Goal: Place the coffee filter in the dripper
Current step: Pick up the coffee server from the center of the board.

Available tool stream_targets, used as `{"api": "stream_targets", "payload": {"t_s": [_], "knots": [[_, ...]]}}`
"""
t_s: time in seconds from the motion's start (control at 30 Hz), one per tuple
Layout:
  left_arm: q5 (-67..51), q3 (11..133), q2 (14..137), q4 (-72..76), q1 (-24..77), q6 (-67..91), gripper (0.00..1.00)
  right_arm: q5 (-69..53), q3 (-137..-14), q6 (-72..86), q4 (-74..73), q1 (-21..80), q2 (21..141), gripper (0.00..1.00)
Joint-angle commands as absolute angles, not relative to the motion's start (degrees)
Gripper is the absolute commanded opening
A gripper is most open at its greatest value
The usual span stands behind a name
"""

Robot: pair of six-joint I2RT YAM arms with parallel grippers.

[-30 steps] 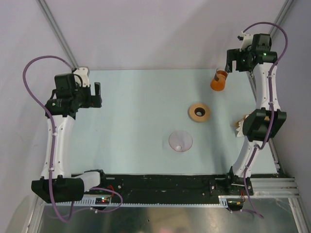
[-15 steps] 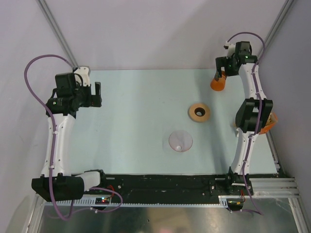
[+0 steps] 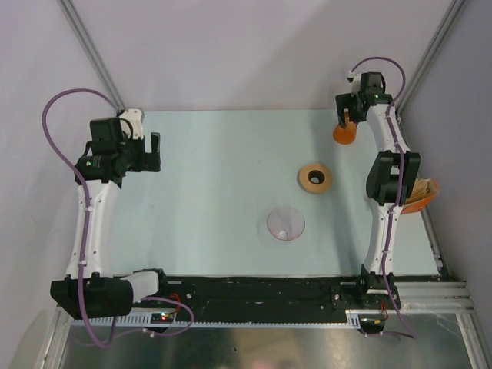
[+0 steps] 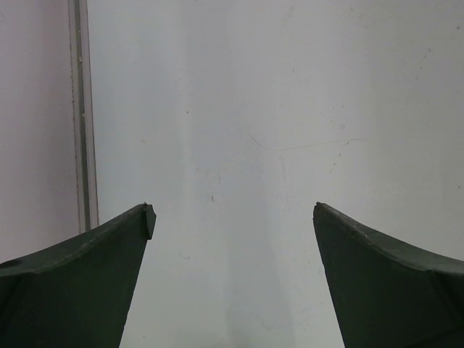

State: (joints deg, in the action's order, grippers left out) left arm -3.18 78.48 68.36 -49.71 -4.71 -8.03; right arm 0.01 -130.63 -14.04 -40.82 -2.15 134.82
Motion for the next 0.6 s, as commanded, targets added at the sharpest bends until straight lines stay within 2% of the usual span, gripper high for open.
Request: {"api": "stream_targets", "payload": {"t_s": [0.0, 0.57], "knots": [[-2.51, 78.69, 67.52, -47.60, -4.50, -9.18, 0.98, 2.65, -135.29, -14.26, -36.87, -0.89, 136.08, 1.00], [-3.81, 79.44, 68.71, -47.18, -4.54, -9.61, 0.98, 6.48, -133.52, -10.63, -34.80, -0.18, 135.69, 1.00]]}}
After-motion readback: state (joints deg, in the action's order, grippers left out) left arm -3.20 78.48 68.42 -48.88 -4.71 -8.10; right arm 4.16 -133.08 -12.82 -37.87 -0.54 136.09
